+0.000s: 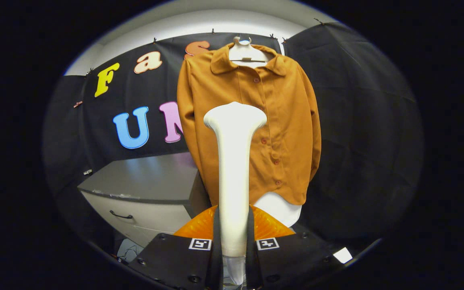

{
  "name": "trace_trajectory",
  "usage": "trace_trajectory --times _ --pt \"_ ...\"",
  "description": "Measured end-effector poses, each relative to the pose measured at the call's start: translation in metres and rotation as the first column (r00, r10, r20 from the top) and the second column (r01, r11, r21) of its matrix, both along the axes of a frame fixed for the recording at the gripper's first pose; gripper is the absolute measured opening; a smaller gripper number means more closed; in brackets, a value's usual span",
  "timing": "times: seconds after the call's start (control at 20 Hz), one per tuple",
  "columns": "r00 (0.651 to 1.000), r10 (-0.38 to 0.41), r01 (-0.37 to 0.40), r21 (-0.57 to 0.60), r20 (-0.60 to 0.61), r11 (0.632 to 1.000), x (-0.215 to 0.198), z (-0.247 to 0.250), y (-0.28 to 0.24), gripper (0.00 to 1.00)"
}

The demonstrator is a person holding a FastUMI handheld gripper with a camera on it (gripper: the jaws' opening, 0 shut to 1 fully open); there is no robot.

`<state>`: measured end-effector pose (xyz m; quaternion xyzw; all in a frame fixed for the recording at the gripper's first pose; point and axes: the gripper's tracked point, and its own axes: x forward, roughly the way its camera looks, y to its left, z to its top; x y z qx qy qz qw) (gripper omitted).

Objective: Iron the clothes twice with a garment steamer, once on the left side and once on the right side.

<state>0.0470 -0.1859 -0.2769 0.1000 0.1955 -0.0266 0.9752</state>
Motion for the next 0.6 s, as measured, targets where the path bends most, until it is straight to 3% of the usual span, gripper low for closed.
trace_trajectory --times 0.35,0.6 --pt "0.976 -0.038 0.046 -0.032 0.214 0.998 0.026 0.109 -0.04 0.25" --pt "0.948 -0.108 0.119 -0.018 0.298 0.993 0.05 0.149 -0.085 0.25"
